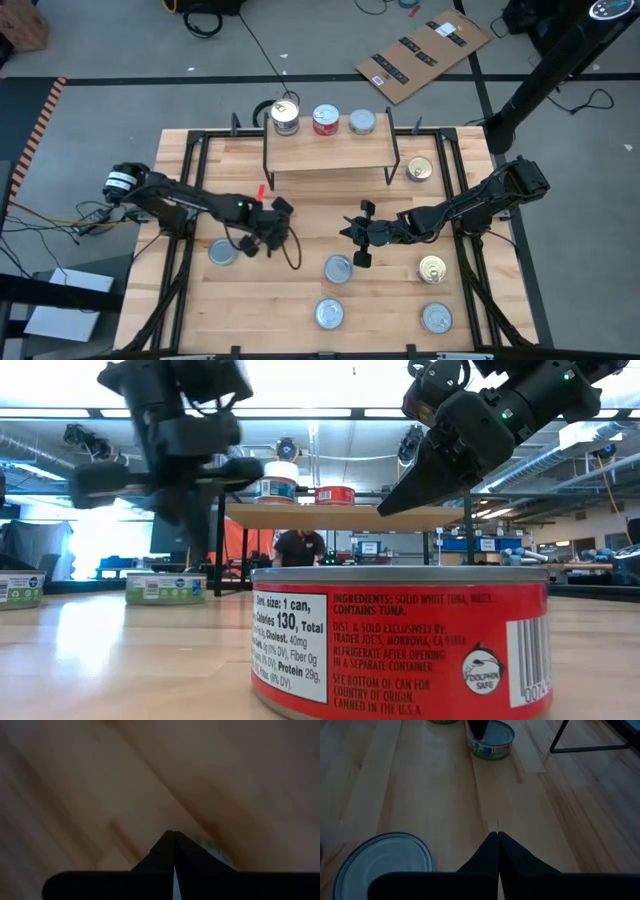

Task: Stack canned seafood by type on shelf
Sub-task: Stack the green tuna can on top of the other green tuna can on the shelf

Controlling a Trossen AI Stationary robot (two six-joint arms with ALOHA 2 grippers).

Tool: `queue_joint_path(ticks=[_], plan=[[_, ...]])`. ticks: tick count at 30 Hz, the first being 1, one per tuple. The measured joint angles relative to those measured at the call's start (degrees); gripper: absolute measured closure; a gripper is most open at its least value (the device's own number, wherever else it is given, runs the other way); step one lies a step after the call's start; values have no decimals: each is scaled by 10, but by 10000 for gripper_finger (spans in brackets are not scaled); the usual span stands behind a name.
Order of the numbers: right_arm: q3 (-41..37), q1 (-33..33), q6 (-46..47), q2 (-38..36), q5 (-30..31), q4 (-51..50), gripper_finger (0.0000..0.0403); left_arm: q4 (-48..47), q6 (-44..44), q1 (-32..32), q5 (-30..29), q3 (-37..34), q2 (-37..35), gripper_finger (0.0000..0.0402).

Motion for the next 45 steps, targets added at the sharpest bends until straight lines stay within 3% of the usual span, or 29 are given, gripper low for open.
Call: queue_joint_path(ticks=[4, 10, 16, 23, 32, 38, 45], plan=[[0, 1, 0, 0, 0, -4, 393, 17, -3, 0, 8, 42, 34, 392], [0, 1, 4, -14, 0, -31, 393, -70, -82, 4, 6, 105, 26, 392], [0, 4, -3, -19, 0, -40, 393, -214, -200, 16, -15, 102, -12, 398], [0, 5, -2, -19, 0, -42, 393, -294, -238, 18, -32, 24, -46, 400], [0, 5, 4, -18, 0, -53, 393, -207, -268, 47, -20, -100, -110, 401], [0, 5, 5, -18, 0, -52, 393, -165, -269, 50, -20, -96, -87, 401], [0, 7, 9, -18, -1, -57, 393, -54, -269, 50, 8, -100, -72, 401]])
